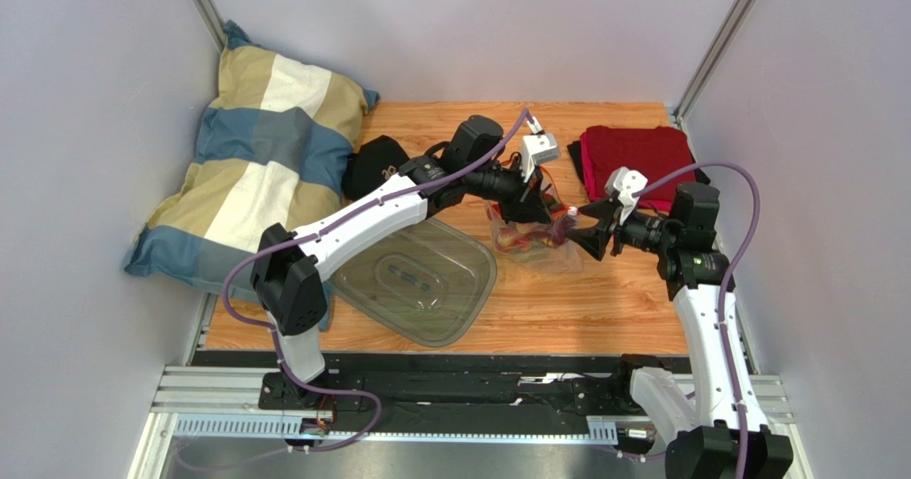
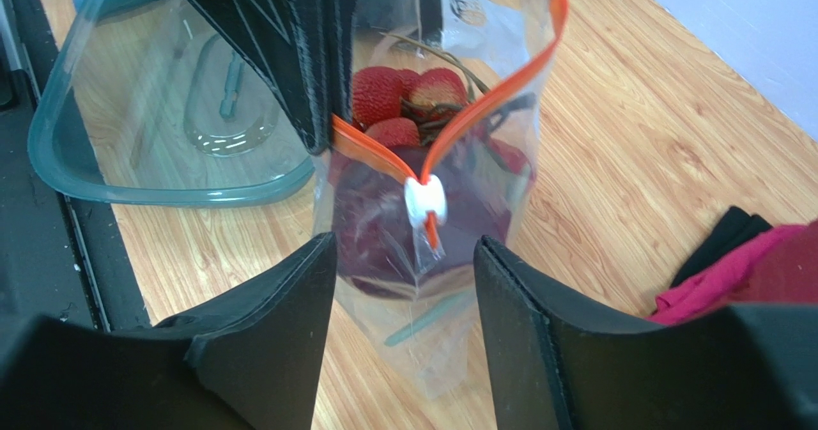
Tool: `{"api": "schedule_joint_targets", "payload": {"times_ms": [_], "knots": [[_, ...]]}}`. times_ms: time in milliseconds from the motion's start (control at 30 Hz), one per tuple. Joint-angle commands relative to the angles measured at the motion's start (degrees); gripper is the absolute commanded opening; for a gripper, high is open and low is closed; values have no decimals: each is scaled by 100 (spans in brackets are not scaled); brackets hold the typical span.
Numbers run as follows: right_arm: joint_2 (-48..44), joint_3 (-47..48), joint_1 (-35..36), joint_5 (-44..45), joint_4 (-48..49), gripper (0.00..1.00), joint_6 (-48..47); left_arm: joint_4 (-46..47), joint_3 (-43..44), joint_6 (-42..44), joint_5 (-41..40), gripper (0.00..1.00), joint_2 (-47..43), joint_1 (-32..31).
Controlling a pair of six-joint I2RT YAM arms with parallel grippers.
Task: Place the food in the zip-top bag and seal the zipper
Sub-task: Zip the zipper food storage bag at the center of the board.
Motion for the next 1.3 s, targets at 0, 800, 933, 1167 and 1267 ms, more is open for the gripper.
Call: {"api": "schedule_joint_targets", "payload": {"times_ms": [0, 800, 933, 1167, 1267], "knots": [[47, 96, 301, 171, 446, 55, -38, 395, 274, -74, 324, 0, -56, -11], [-5, 368, 486, 215, -556, 0, -1163, 359, -340, 2762, 692, 61, -829, 147], [48, 474, 486, 189, -679, 0, -1224, 238, -105, 3528, 1018, 57, -585, 86], [109, 606, 512, 206, -890, 0, -1330, 105, 326, 4408, 1036, 47, -74, -266], [109, 659, 547, 250, -934, 0, -1374, 262, 362, 4331, 922, 47, 49, -336]]}}
